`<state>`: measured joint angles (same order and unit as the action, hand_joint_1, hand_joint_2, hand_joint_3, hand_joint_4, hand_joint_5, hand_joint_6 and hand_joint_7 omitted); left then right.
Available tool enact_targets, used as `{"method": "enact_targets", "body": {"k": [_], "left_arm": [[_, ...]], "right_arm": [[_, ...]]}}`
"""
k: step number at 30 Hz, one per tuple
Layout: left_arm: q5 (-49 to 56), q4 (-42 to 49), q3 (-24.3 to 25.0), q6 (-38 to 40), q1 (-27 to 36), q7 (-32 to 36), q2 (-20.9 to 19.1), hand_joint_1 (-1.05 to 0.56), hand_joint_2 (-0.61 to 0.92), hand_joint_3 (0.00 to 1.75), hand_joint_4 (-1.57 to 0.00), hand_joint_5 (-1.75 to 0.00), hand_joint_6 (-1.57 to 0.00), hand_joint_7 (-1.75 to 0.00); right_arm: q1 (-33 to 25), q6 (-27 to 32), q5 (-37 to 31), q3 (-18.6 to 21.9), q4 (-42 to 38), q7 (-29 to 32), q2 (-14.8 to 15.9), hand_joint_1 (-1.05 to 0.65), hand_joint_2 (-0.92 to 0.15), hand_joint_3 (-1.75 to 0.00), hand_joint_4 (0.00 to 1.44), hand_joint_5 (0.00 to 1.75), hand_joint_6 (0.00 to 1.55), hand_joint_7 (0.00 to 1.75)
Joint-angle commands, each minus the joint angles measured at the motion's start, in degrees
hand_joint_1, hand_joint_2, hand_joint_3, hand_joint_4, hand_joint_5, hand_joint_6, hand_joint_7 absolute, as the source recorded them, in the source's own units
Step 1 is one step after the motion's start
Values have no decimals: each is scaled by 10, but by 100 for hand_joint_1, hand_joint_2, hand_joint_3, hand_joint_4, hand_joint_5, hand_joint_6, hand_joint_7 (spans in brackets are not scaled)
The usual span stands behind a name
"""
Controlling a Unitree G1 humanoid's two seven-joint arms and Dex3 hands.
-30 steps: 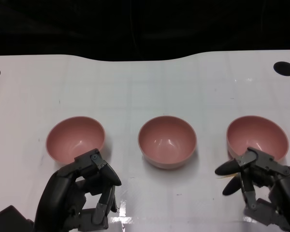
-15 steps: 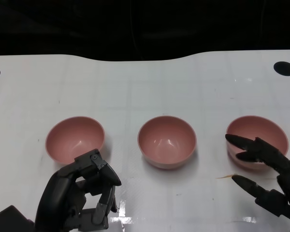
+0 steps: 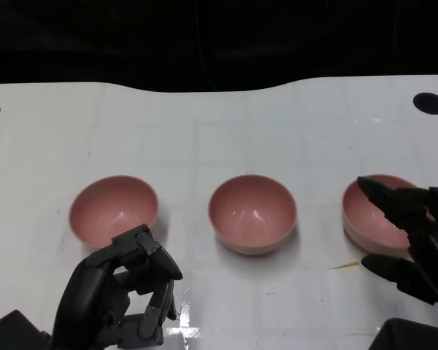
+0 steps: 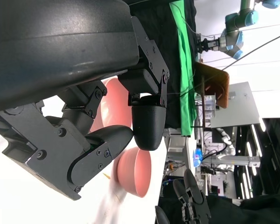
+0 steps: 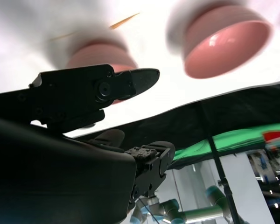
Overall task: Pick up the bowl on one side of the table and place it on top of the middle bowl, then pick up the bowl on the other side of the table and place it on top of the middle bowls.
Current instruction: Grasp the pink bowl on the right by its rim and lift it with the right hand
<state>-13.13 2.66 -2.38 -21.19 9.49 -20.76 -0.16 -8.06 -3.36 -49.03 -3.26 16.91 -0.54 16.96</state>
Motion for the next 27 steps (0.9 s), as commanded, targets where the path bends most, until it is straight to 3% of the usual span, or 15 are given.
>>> {"method": "enact_targets", "body": {"k": [1,6,11,19,25,27], "left_arm": [[-1,-3,1,-5,3,-3,-5,-22,46,126,-86,-172,-77,-151],[-1,-10,0,-2,8,-2,-5,-24,45,126,-86,-172,-77,-151],[-2,-22,-1,7,14,1,-5,-24,45,125,-85,-173,-77,-151],[-9,-31,-1,15,18,-3,-5,-22,47,123,-85,-172,-77,-149],[-6,-31,-1,13,19,-2,-6,-21,48,123,-85,-173,-77,-149],[-4,-29,0,10,18,-2,-6,-20,48,122,-86,-173,-77,-149]], "right_arm": [[23,40,-53,-16,-3,-15,18,-69,-83,0,0,49,16,7],[56,88,-108,-46,-35,-42,32,-71,-84,0,0,54,20,7],[91,105,-120,-71,-103,-38,43,-70,-84,0,3,56,25,8],[142,118,-102,-105,-205,-32,48,-69,-84,0,12,39,30,2],[183,104,-93,-132,-286,6,52,-59,-89,-1,32,23,41,3],[197,98,-86,-138,-309,24,50,-44,-91,-1,53,23,54,4]]}}
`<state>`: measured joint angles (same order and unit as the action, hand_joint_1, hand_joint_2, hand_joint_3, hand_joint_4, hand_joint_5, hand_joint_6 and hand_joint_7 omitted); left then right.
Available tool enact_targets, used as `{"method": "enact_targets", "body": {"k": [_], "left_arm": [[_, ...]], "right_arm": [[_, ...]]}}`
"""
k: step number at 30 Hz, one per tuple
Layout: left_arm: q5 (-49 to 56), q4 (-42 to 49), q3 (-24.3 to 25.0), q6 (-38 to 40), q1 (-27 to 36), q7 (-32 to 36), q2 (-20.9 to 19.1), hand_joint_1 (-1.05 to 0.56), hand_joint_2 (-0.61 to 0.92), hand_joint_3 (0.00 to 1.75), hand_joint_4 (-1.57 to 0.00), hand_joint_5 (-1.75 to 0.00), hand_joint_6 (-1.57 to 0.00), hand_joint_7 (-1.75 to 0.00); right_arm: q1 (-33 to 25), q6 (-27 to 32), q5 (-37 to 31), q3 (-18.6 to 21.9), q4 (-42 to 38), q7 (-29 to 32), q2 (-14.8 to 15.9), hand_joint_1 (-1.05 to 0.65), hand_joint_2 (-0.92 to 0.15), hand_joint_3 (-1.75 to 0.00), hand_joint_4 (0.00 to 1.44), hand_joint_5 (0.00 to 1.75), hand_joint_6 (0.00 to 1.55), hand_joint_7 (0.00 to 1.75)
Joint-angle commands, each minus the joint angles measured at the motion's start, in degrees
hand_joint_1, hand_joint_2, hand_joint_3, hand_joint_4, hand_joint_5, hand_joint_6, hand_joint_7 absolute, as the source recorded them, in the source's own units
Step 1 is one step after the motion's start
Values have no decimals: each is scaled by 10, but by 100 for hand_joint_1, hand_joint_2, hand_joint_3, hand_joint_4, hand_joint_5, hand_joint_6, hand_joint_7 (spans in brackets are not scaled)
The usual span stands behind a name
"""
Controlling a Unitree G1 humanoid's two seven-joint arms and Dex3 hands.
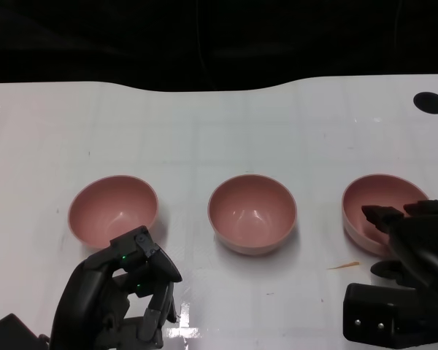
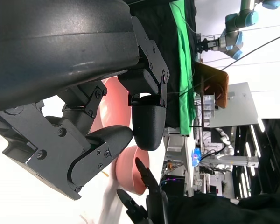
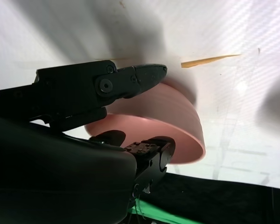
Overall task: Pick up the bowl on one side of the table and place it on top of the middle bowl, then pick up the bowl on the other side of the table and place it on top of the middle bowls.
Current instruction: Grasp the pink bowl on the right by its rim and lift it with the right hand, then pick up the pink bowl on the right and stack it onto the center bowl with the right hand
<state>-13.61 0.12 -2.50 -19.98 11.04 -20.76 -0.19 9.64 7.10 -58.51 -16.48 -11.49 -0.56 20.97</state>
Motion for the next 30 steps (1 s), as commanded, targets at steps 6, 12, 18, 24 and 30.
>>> {"method": "enact_targets", "body": {"k": [6,12,18,24,30], "left_arm": [[-2,5,4,-7,-1,-6,-7,-21,47,123,-86,-172,-78,-149],[-2,8,6,-4,-3,-6,-8,-21,46,123,-88,-170,-80,-147],[5,20,8,-19,-7,-5,-8,-22,44,125,-88,-170,-79,-148],[5,20,8,-17,-7,-5,-8,-23,44,126,-87,-171,-79,-149],[5,26,7,-22,-10,-6,-7,-22,43,127,-87,-172,-79,-150]], "right_arm": [[58,-70,44,-18,-113,116,11,-23,-92,-10,86,121,110,14],[87,-117,51,-28,-173,218,12,-21,-78,-44,92,174,76,145],[97,-167,61,-22,-167,327,9,-25,-53,-99,96,175,71,171],[98,-187,70,-23,-127,351,3,-21,-49,-99,97,175,72,174],[100,-219,92,-30,-49,325,-12,-16,-32,-123,98,175,75,175]]}}
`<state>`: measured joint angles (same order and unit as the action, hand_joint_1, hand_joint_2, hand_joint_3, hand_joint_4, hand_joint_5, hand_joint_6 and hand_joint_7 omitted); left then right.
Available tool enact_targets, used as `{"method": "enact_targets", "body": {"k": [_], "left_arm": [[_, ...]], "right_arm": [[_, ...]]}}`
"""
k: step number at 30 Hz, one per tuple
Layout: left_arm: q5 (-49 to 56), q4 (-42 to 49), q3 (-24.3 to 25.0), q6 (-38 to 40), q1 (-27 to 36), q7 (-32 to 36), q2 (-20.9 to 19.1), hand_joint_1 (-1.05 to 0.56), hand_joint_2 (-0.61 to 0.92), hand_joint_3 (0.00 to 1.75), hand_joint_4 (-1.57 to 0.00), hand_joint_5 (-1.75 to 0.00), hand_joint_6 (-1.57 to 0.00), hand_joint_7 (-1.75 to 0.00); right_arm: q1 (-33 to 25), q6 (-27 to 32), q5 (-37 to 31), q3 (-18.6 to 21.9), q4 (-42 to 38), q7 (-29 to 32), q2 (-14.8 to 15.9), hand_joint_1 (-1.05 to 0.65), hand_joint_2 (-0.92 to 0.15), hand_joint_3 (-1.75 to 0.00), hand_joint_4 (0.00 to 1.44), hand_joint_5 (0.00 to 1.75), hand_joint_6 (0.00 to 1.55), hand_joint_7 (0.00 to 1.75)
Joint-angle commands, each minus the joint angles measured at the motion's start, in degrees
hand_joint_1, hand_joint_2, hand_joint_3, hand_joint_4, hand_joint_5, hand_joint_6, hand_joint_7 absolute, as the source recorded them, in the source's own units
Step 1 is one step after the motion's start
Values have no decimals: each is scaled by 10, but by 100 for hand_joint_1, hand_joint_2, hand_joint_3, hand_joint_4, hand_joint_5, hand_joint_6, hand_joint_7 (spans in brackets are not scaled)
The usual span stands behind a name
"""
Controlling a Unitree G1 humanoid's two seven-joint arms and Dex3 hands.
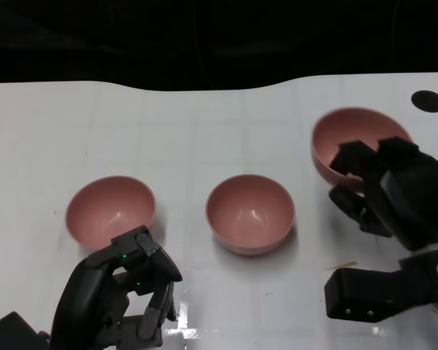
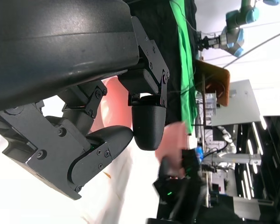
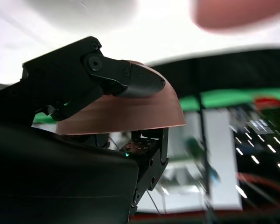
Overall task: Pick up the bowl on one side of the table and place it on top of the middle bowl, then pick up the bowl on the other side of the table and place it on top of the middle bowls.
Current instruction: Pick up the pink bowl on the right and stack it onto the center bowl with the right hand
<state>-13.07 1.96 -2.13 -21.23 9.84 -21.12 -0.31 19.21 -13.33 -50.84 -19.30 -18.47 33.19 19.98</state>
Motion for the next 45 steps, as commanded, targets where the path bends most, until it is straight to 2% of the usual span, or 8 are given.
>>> {"method": "enact_targets", "body": {"k": [1,7,13,16,19,25,44,45], "left_arm": [[1,8,3,-9,2,-2,-6,-23,43,126,-87,-172,-79,-150],[2,12,3,-14,0,-2,-6,-22,43,127,-87,-172,-80,-149],[2,14,1,-20,1,-2,-5,-22,42,129,-87,-172,-80,-149],[1,12,1,-19,2,-2,-5,-22,41,130,-87,-171,-81,-149],[4,16,1,-25,1,-3,-6,-21,42,130,-87,-171,-80,-149],[12,4,-3,-24,9,2,-4,-21,42,130,-87,-172,-79,-150],[9,-2,-7,-24,15,2,0,-20,44,127,-85,-173,-78,-149],[9,-2,-7,-24,15,2,0,-20,44,126,-85,-173,-78,-149]], "right_arm": [[7,-24,20,-4,24,-20,-2,-14,-30,-125,98,175,75,175],[34,-74,17,-27,23,-32,-15,-18,-28,-130,97,175,76,174],[54,-95,7,-56,21,-52,-31,-12,-11,-137,100,175,78,175],[62,-107,7,-68,7,-60,-36,-11,-13,-131,100,175,77,175],[74,-124,3,-86,-21,-63,-45,-13,-26,-119,98,175,74,175],[89,-123,-12,-116,-72,-73,-61,-13,-25,-123,99,175,78,175],[128,-96,-46,-159,-209,-53,-71,-18,-49,-90,91,175,71,172],[127,-82,-42,-158,-202,-85,-70,-25,-63,-68,80,141,71,118]]}}
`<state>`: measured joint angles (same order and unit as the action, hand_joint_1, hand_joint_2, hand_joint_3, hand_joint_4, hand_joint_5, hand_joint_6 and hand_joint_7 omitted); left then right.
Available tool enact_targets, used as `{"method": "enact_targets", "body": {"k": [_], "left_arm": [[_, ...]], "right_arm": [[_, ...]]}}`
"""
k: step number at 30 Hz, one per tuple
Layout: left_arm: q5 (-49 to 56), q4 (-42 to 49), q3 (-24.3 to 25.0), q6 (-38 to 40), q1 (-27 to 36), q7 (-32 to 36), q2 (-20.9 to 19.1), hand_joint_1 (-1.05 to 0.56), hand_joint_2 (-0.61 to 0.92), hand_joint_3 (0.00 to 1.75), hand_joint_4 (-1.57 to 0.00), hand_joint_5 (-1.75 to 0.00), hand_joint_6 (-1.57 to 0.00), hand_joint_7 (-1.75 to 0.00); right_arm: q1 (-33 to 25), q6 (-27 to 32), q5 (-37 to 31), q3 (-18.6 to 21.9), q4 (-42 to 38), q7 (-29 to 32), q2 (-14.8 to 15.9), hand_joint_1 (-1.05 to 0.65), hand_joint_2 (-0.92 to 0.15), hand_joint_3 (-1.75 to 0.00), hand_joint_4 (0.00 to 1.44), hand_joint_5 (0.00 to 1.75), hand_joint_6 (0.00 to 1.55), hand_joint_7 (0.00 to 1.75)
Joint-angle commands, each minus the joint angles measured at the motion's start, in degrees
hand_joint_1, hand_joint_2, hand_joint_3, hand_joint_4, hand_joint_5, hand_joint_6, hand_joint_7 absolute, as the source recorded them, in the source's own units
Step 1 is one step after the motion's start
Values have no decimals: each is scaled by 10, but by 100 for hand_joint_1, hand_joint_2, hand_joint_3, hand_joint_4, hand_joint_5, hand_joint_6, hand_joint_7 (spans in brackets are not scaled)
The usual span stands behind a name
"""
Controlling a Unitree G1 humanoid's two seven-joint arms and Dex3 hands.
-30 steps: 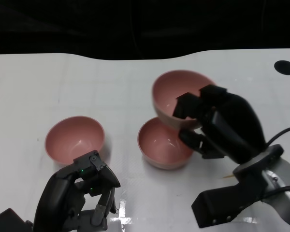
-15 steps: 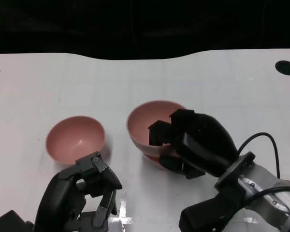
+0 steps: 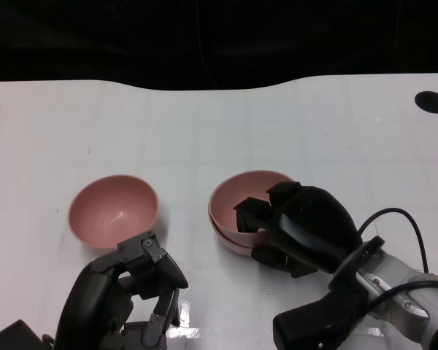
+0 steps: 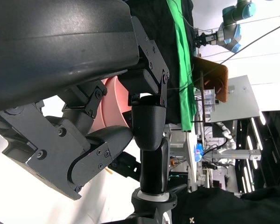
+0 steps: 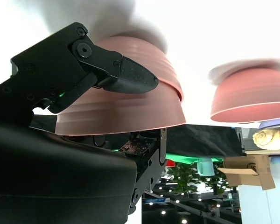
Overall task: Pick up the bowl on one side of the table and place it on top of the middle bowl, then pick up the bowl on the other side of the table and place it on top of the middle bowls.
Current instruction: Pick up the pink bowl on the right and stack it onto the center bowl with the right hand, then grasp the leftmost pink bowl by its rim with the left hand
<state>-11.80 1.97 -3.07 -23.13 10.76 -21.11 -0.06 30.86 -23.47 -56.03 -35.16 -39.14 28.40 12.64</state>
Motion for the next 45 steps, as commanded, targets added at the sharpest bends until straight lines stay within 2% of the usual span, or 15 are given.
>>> {"method": "enact_targets", "body": {"k": [1,2,3,4,5,6,8,13,20,24,31,38,41,44,45], "left_arm": [[-4,-2,2,-5,7,2,-2,-20,44,126,-85,-173,-78,-149],[-4,-2,1,-5,7,1,-2,-20,44,125,-85,-173,-78,-149],[-5,-2,1,-5,7,1,-2,-20,45,125,-85,-173,-78,-149],[-5,-2,1,-5,7,1,-2,-20,45,125,-85,-173,-77,-149],[-5,-3,1,-4,7,1,-1,-20,45,125,-85,-173,-77,-149],[-5,-4,1,-4,7,2,-1,-20,45,124,-85,-173,-78,-149],[-4,-4,0,-4,7,2,-2,-21,45,124,-85,-173,-78,-149],[-7,1,1,-5,5,0,-3,-21,46,123,-84,-173,-77,-149],[-2,-1,1,-5,5,4,-3,-21,45,124,-84,-173,-78,-149],[-6,3,1,-8,3,1,-2,-21,45,125,-85,-173,-78,-149],[-2,4,3,-9,2,5,-2,-20,45,126,-85,-173,-78,-150],[-2,8,4,-8,0,6,0,-20,45,127,-85,-173,-78,-150],[0,12,6,-8,-2,8,0,-20,43,129,-86,-173,-79,-150],[-3,15,7,-7,-4,8,2,-21,43,129,-86,-172,-79,-150],[-2,16,7,-8,-4,9,3,-21,44,128,-86,-172,-78,-150]], "right_arm": [[10,29,14,1,12,-61,4,-31,-76,-49,73,105,72,76],[8,43,15,1,23,-89,6,-37,-85,-34,67,73,73,41],[6,52,15,0,33,-105,8,-45,-89,-30,59,54,68,24],[4,58,15,0,41,-116,9,-49,-90,-28,54,44,65,15],[2,70,14,0,52,-131,10,-51,-91,-27,52,39,64,11],[-2,79,14,0,62,-143,11,-61,-92,-30,41,30,53,5],[-9,96,13,0,84,-164,13,-71,-92,-34,30,24,42,1],[-45,118,41,19,168,-217,24,-86,-92,-46,16,21,27,0],[-101,121,84,61,270,-249,46,-89,-92,-48,11,24,24,0],[-137,112,99,87,317,-231,57,-86,-92,-44,2,47,25,0],[-213,71,143,136,384,-197,64,-72,-92,-34,1,68,30,3],[-272,-16,211,170,394,-166,57,-53,-92,-18,19,84,48,12],[-298,-47,239,184,390,-154,50,-37,-91,-10,35,96,64,19],[-323,-72,265,195,391,-153,44,-30,-92,-10,44,103,71,24],[-332,-88,273,200,390,-148,43,-24,-92,-13,52,107,78,28]]}}
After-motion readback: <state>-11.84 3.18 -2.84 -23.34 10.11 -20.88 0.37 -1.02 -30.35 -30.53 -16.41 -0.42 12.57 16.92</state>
